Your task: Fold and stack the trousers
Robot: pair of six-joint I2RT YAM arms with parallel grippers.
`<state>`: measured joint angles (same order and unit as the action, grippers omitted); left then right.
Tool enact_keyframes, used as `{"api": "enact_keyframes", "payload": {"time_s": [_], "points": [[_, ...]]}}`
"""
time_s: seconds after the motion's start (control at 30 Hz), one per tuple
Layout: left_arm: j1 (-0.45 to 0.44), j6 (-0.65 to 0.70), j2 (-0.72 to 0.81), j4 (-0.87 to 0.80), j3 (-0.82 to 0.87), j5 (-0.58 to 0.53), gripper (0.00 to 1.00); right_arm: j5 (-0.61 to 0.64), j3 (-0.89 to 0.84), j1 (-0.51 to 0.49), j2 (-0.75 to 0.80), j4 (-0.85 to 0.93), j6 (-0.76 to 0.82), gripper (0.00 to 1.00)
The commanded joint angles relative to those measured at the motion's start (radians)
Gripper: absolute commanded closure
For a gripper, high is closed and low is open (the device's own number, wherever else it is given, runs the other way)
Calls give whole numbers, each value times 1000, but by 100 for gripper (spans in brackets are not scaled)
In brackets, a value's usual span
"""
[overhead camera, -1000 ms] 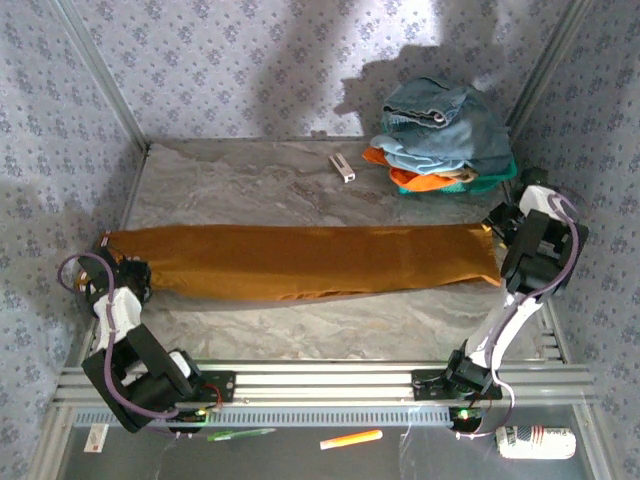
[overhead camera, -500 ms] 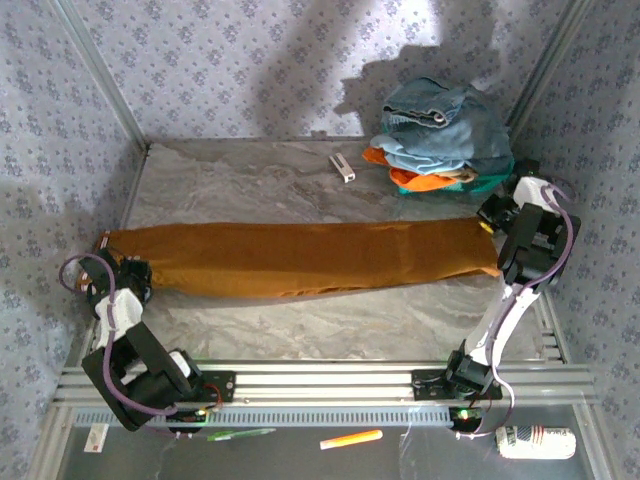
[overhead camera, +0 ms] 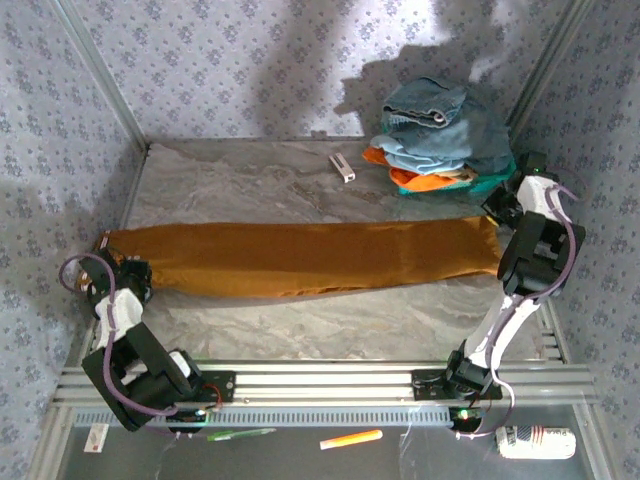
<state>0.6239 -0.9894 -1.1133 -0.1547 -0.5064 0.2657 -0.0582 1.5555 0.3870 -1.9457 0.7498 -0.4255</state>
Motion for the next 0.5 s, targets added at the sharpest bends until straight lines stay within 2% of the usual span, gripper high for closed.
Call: {"api": "enact_keyframes", "payload": {"time_s": [0.0,0.13,0.47], "points": [[-8,-2,26,14,-12,13,100,31,14,-5,70,-1,-22,100],[-7,0,32,8,-11,8,100,27,36,-11,84,-3,-25,100],[-9,3,44,-2,-11,2,100,34,118,-12,-52,10,-34,100]]}}
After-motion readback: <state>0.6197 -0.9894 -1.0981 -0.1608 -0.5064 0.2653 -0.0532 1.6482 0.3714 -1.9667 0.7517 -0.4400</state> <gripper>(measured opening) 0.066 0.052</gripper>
